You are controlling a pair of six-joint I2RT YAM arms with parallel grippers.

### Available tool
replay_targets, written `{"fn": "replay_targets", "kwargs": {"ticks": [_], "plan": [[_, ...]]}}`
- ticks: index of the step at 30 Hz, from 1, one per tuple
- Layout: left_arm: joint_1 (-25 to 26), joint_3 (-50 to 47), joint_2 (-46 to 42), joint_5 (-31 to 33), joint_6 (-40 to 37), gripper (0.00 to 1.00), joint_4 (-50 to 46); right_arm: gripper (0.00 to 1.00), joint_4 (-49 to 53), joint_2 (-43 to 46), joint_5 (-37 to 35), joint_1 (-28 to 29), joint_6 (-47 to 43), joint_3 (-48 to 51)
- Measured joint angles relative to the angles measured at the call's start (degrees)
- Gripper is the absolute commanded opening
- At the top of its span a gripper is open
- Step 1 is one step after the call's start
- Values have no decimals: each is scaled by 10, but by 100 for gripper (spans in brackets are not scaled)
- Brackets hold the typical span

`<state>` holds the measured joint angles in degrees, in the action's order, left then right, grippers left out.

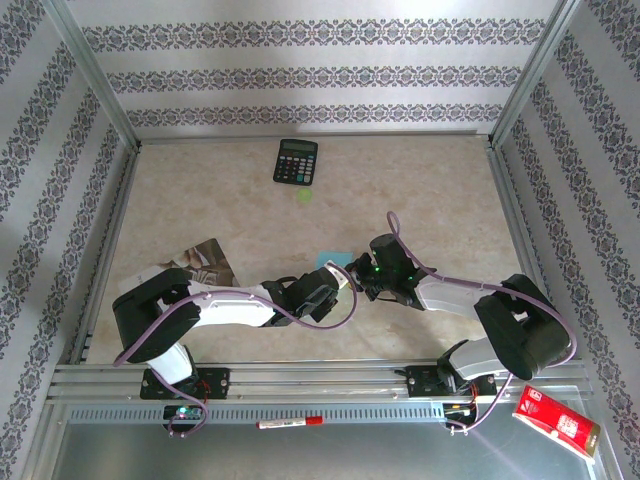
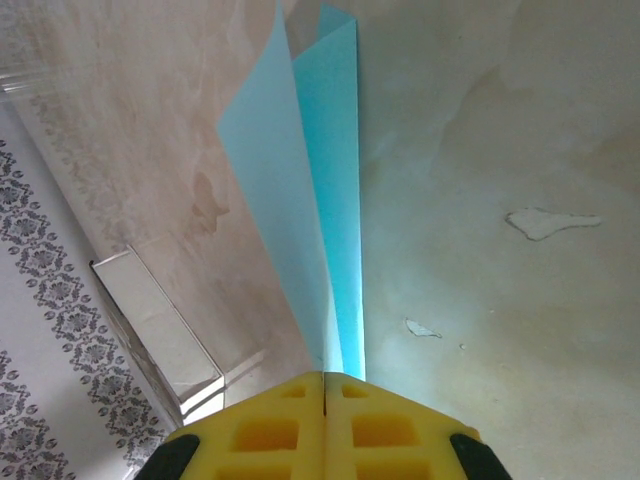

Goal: Fold a paper plane with a square sheet of paper (pick it up from the middle)
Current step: Fold the wing for the fifth time at the center of the table.

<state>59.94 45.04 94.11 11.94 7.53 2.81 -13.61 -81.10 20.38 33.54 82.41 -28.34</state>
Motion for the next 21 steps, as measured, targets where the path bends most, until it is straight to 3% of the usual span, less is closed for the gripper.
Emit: {"fn": "replay_targets", "kwargs": {"ticks": [12,21], "plan": [[0,-34,-1,-38,55,0,43,23,14,57,0,-28,-22,14],[-4,-78,-16,-80,115,0,85,27,71,113,0,-69,-96,15]]}}
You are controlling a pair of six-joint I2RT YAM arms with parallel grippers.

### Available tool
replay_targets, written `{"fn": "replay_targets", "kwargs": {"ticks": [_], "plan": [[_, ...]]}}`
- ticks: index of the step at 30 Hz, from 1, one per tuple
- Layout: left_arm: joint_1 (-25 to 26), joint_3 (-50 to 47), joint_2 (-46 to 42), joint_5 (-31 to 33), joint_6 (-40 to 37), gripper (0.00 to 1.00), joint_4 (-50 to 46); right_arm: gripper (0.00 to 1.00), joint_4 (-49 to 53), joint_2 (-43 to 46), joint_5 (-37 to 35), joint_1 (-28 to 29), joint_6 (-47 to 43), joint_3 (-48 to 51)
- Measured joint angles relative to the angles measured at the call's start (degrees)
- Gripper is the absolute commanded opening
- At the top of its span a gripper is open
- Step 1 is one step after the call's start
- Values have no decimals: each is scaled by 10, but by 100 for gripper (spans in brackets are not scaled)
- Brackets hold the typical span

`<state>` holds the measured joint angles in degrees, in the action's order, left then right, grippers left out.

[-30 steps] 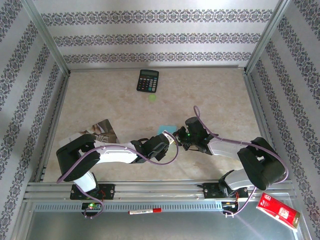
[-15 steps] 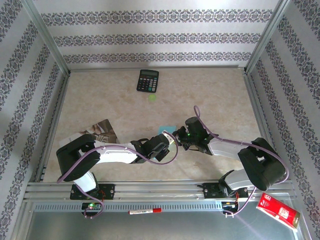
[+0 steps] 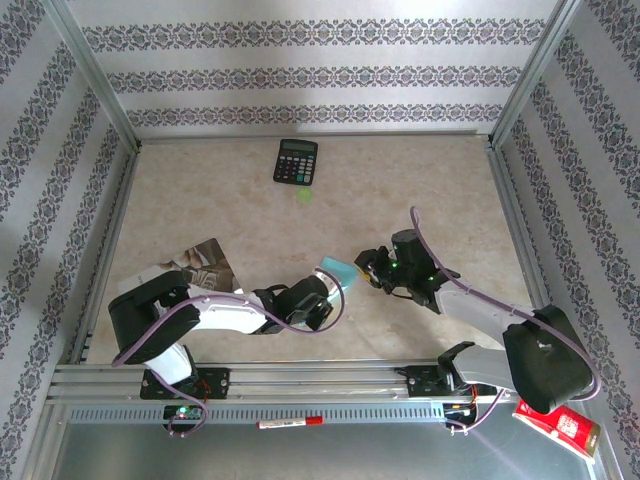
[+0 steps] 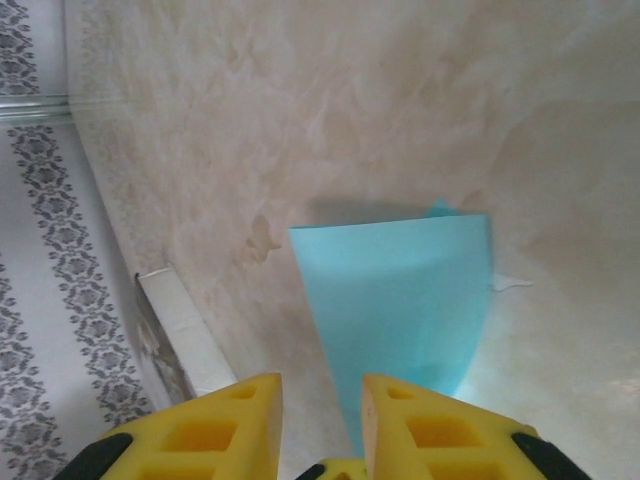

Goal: Fold a paper plane with a square sheet of paper (pick it up from the middle)
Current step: Fold the wing for the fifth time at the center of the table.

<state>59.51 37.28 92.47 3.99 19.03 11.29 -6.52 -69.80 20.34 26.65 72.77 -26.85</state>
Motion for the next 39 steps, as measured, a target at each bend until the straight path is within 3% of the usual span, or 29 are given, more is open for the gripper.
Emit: {"fn": "replay_targets", "kwargs": {"ticks": [19,39], "plan": [[-40,-69,-40,-146,179,0,151,30,101,0,12,-26,-220,-57],[-104,-129,55,-272,376,0,374,33,111,-17,30,-12,-280,-71]]}}
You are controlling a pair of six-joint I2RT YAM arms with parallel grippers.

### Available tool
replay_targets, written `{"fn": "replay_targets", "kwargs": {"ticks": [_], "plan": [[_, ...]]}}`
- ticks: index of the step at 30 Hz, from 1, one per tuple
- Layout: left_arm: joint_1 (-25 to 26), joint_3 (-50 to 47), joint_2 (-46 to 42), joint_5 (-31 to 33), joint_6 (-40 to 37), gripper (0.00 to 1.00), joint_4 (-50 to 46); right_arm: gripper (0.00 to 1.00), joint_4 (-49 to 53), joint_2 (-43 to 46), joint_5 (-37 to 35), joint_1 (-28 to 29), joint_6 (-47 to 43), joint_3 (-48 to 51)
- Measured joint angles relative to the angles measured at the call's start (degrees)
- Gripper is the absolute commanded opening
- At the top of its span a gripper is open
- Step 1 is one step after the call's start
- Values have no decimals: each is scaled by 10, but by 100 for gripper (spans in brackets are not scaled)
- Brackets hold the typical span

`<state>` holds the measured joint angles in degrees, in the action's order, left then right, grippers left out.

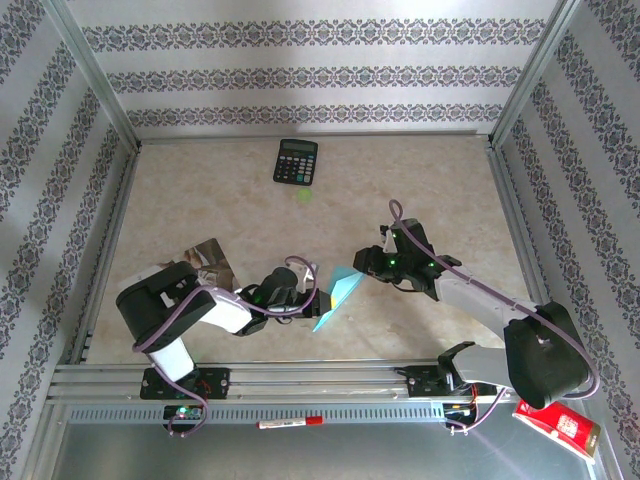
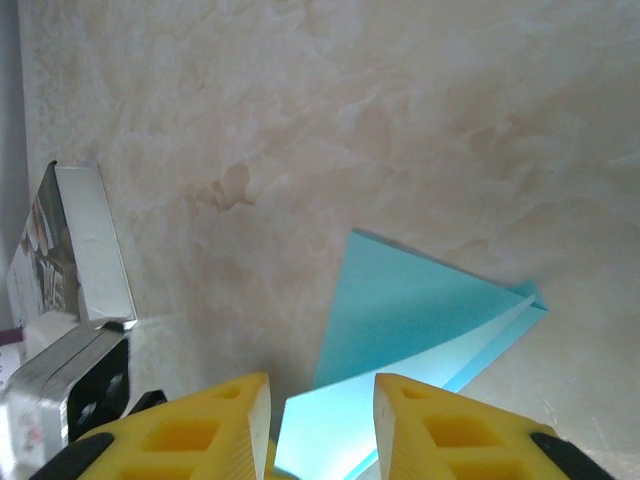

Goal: Fold a paper plane with a square sheet of paper (pick it up from the middle)
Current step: Fold the wing for the fifth time at the center of the table.

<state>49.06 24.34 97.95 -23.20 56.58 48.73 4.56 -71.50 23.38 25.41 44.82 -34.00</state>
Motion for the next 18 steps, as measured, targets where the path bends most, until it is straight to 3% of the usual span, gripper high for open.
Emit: {"fn": "replay_targets", "kwargs": {"ticks": [12,18], "plan": [[-22,-23,75,-24,89,0,144,32,0,-26,0,19,-3,-3],[-30,-29,82,-27,106,0,169,32,0,-47,0,36,-14,-14]]}}
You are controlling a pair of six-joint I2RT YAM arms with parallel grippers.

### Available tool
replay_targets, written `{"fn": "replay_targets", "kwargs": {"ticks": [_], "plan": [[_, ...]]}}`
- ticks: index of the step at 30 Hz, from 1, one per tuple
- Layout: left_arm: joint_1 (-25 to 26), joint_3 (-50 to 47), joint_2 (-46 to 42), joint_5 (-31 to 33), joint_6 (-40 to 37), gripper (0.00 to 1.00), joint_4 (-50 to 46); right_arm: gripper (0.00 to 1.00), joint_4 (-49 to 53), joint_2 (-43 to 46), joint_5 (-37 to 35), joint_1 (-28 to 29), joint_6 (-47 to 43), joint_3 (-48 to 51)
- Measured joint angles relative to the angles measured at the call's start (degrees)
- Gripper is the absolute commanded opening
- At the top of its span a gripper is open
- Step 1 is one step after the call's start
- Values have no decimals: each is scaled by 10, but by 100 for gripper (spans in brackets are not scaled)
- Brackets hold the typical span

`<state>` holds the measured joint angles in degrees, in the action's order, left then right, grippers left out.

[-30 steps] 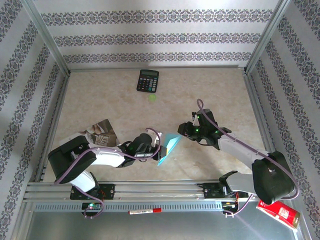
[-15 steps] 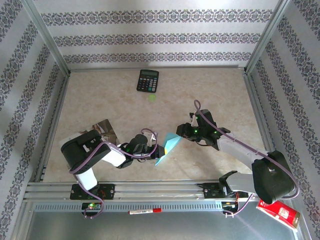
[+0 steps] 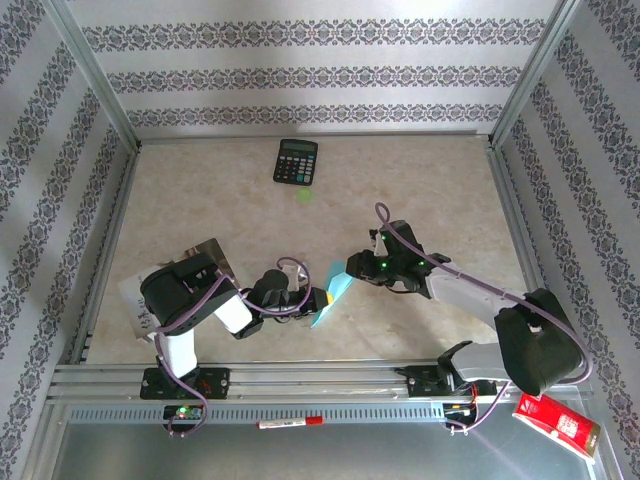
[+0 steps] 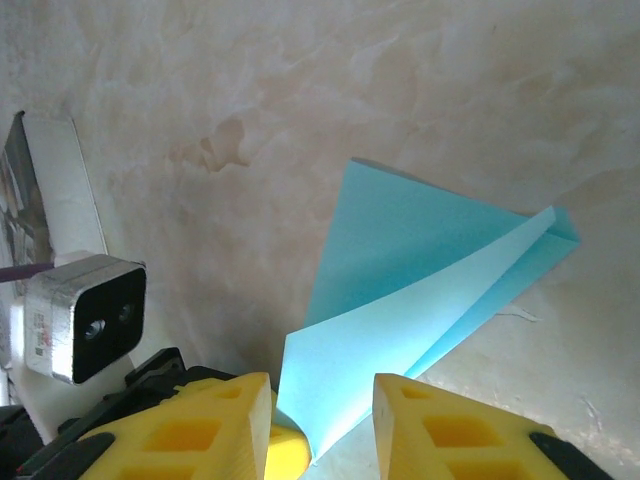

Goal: Fold a paper plane with a square sheet of paper (pick it up from the middle)
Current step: Fold the wing for the fifth time at the center of the table.

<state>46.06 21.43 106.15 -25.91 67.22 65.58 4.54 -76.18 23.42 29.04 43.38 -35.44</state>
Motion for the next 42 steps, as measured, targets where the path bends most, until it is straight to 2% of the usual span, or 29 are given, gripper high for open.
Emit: {"fn": "replay_targets", "kwargs": {"ticks": [8,16,32,42], "plan": [[-6,-3,0,0,17,0,2,31,0,-35,0,16,-15,-21],[-17,-12,26,-7,54,0,63,31,0,-56,0,26,-18,-33],[-26,-16,47,-14,103,0,100,20,-10,-120,15,57,-35,-68],[-31,-21,63,-15,131,0,131,19,-17,-148,17,57,-42,-74]]}}
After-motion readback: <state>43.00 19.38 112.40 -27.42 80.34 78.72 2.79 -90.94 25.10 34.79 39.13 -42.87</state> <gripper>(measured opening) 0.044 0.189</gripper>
